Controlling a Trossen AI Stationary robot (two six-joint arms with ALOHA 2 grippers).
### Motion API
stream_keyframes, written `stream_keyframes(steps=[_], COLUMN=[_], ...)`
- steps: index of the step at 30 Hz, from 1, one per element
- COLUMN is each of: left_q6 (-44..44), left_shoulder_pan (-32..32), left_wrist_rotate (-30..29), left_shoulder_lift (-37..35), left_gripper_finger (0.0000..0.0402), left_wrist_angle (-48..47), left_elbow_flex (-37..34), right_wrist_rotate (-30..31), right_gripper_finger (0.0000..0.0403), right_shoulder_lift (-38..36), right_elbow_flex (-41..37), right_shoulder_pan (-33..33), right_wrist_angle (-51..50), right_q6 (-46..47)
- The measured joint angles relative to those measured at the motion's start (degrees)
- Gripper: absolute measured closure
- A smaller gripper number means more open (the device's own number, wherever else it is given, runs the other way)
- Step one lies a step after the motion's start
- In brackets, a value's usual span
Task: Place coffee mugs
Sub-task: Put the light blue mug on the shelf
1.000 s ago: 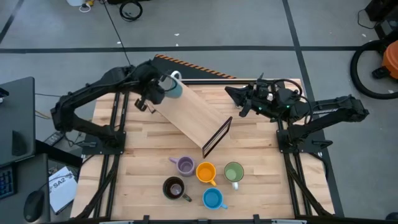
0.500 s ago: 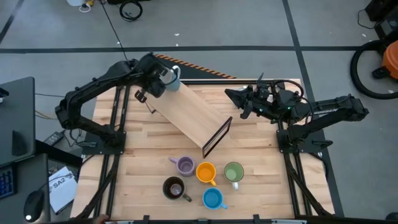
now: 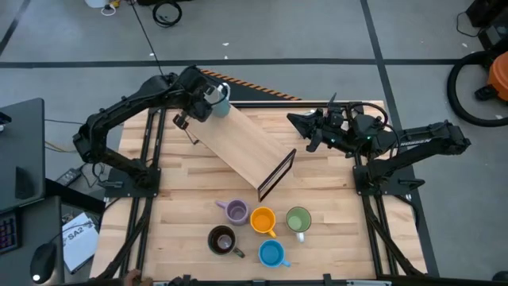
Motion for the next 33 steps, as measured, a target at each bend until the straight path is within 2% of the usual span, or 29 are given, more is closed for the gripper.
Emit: stream_keyframes(steps=[6,11,25,33], left_q6=[-0.45,-4.91,-6.37,-5.99], left_shoulder_pan=[-0.04,0.14,-0.15,-0.15], left_wrist_rotate=[-1.23,-1.14,-1.10,-0.25], left_shoulder_lift=[0.37,0.37,0.37,0.37], left_gripper_finger=[0.0357,0.0353,0.0286,0.0281], left_wrist_angle=[0.94,0.88,3.05,3.31], left_elbow_flex=[0.02,0.02,-0.02,-0.04], right_wrist_rotate=[-0.02,-0.04,-0.05,-0.07], right_gripper_finger=[0.0386,0.0386,0.0386,0.0386], right_shoulder_lift=[-0.02,-0.02,-0.02,-0.02], right_elbow_flex=[0.00,0.00,0.00,0.00], right_shoulder_pan=[0.00,0.04,0.04,0.04], right_wrist_angle=[0.43,0.46,0.50,0.50], right_q6=[0.02,0.17,0.02,0.02])
